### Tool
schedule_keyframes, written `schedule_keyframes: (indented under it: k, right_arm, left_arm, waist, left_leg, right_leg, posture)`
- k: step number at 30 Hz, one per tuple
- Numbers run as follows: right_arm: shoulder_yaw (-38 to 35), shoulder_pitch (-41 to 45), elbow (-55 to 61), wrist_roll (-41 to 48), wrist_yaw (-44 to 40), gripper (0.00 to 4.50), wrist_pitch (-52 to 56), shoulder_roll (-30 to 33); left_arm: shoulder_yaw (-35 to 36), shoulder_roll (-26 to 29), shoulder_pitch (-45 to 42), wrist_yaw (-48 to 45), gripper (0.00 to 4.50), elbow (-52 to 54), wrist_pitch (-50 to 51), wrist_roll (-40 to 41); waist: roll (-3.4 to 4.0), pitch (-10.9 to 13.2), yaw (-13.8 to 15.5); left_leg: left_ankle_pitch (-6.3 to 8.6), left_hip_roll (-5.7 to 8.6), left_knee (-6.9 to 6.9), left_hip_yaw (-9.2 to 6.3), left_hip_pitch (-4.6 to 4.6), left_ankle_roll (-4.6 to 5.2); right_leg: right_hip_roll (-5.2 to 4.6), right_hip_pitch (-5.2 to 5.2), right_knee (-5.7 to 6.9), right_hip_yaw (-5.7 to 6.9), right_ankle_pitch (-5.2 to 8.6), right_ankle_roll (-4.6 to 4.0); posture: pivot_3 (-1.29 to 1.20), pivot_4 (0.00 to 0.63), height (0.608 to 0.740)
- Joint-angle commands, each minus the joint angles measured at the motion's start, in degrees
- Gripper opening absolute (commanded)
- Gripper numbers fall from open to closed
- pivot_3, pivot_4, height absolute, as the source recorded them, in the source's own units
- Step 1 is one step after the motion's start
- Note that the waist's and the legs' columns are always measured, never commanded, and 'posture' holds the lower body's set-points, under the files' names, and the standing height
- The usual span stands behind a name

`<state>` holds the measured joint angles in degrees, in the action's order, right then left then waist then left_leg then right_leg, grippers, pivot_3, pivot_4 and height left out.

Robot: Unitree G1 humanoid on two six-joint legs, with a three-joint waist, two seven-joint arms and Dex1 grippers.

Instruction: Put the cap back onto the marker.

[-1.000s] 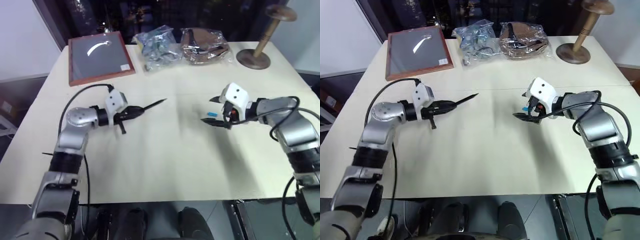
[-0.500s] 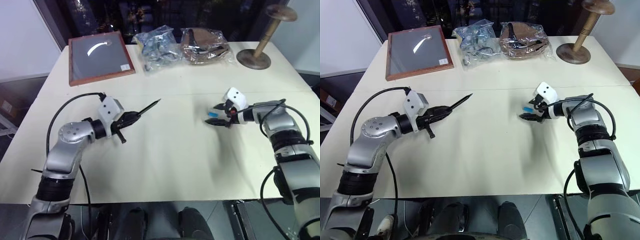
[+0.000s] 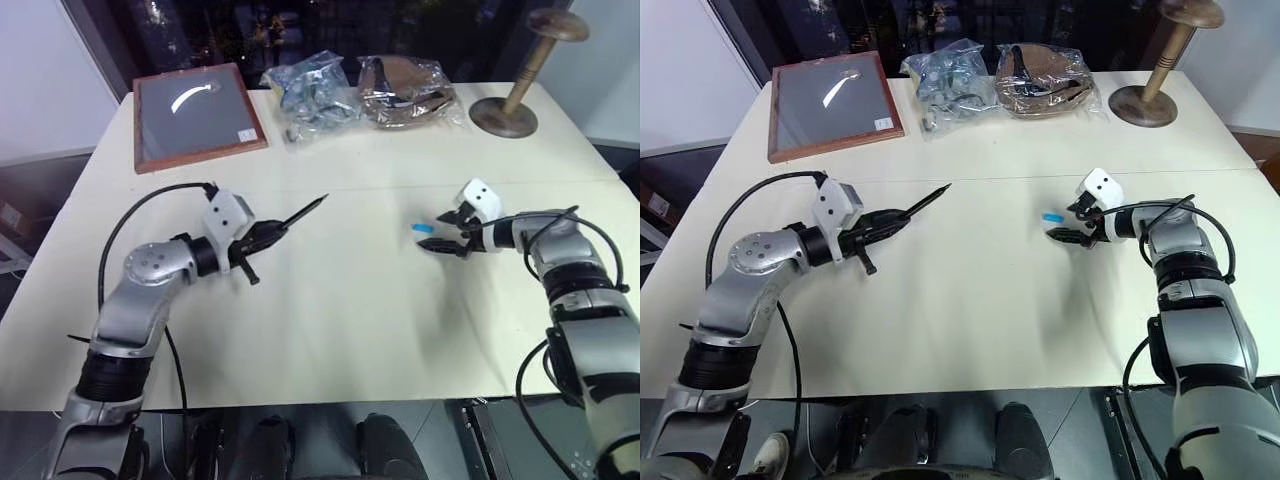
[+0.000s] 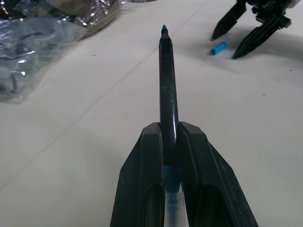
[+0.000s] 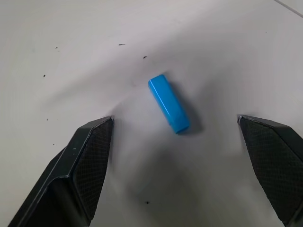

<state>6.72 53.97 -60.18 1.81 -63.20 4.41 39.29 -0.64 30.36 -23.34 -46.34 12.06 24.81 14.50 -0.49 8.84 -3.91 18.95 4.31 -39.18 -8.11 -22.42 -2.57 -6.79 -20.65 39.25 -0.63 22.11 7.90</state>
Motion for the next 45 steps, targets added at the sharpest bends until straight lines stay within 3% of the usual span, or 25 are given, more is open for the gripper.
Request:
schedule_keyframes:
  k: [1,8,9,11,17,18,27,32,40,45]
  right_arm:
    - [-1.3,1.2,-0.9,-0.5,0.6,4.37,-1.2,-0.4]
    - [-1.6,1.8,-2.0,-1.6,0.4,4.37,-2.3,-1.5]
    - [-1.7,1.9,-2.1,-1.7,0.4,4.12,-2.5,-1.7]
    - [-1.8,2.0,-2.5,-2.0,0.5,3.44,-2.8,-2.1]
    - [-1.6,1.8,-3.1,-3.0,0.4,0.37,-3.6,-2.7]
    - [-1.6,1.8,-3.2,-3.2,0.4,0.05,-3.7,-2.8]
    - [-0.5,-0.9,2.7,-4.4,-1.2,0.05,-4.6,-1.8]
    - [2.0,-7.1,27.3,-6.3,-4.4,0.05,-5.3,3.3]
    - [1.6,-15.2,59.0,-1.1,-10.4,0.05,8.1,8.9]
    - [2.1,-16.3,67.4,1.0,-10.2,0.05,14.7,8.8]
  left_arm:
    - [0.8,0.6,-1.0,0.2,0.06,0.9,-0.6,0.9]
    - [0.8,0.9,-0.4,0.7,0.06,1.6,-0.5,1.0]
    - [0.8,1.0,-0.3,0.7,0.02,1.6,-0.5,1.0]
    - [0.8,1.0,-0.2,0.8,0.00,1.6,-0.6,1.0]
    - [0.8,1.2,0.1,1.0,0.00,1.9,-0.5,0.9]
    - [0.9,1.2,0.1,1.0,0.00,1.9,-0.5,0.9]
    - [-0.1,3.1,0.2,-2.3,0.00,1.0,-2.1,1.2]
    - [-3.5,5.0,-2.1,-11.0,0.00,-5.5,-8.2,0.5]
    - [-8.0,5.5,-9.8,-21.8,0.00,-18.9,-20.6,-2.1]
    - [-10.1,3.9,-14.1,-25.0,0.00,-24.7,-27.0,-3.7]
  waist:
    - [0.00,0.0,0.0]
    - [0.00,0.0,-0.1]
    - [0.00,0.0,-0.1]
    - [0.01,0.0,-0.1]
    - [0.01,0.0,0.0]
    - [0.01,0.0,0.0]
    - [0.02,0.0,-0.1]
    - [0.08,0.0,0.0]
    - [0.10,0.0,0.5]
    - [0.10,0.0,1.1]
  left_leg:
    - [0.00,0.00,0.00,0.00,0.00,0.00]
    - [0.00,-0.01,-0.01,0.00,0.01,0.00]
    - [0.00,-0.01,-0.01,0.00,0.01,0.00]
    - [0.00,-0.01,-0.01,0.00,0.01,0.00]
    - [0.00,-0.01,-0.01,0.00,0.01,0.00]
    - [0.00,-0.01,-0.02,0.00,0.01,0.00]
    - [0.00,-0.01,-0.02,-0.01,0.02,0.00]
    - [0.00,0.01,-0.01,-0.02,0.00,0.00]
    - [0.00,0.01,-0.01,-0.03,-0.02,0.00]
    - [0.00,0.03,-0.04,-0.02,-0.03,0.00]
  right_leg:
    - [0.00,0.00,0.00,0.00,0.00,0.00]
    - [0.00,0.00,0.00,0.00,0.00,0.00]
    - [0.00,0.00,0.00,0.00,0.00,0.00]
    - [0.00,0.00,0.00,0.00,0.00,0.00]
    - [0.00,0.01,0.01,0.00,0.00,0.00]
    - [0.00,0.02,0.00,0.00,0.00,0.00]
    - [0.00,0.02,0.00,0.00,0.00,0.00]
    - [-0.01,-0.02,0.01,-0.01,0.00,0.00]
    - [0.00,-0.03,0.01,0.03,0.00,0.00]
    - [-0.01,-0.03,0.00,0.02,0.00,0.00]
  posture:
    - [0.00,0.150,0.740]
    - [0.00,0.150,0.740]
    - [0.00,0.150,0.740]
    - [0.00,0.150,0.740]
    - [0.00,0.150,0.740]
    - [0.00,0.150,0.740]
    - [0.00,0.150,0.740]
    - [0.00,0.150,0.740]
    - [0.00,0.150,0.740]
    - [0.00,0.150,0.740]
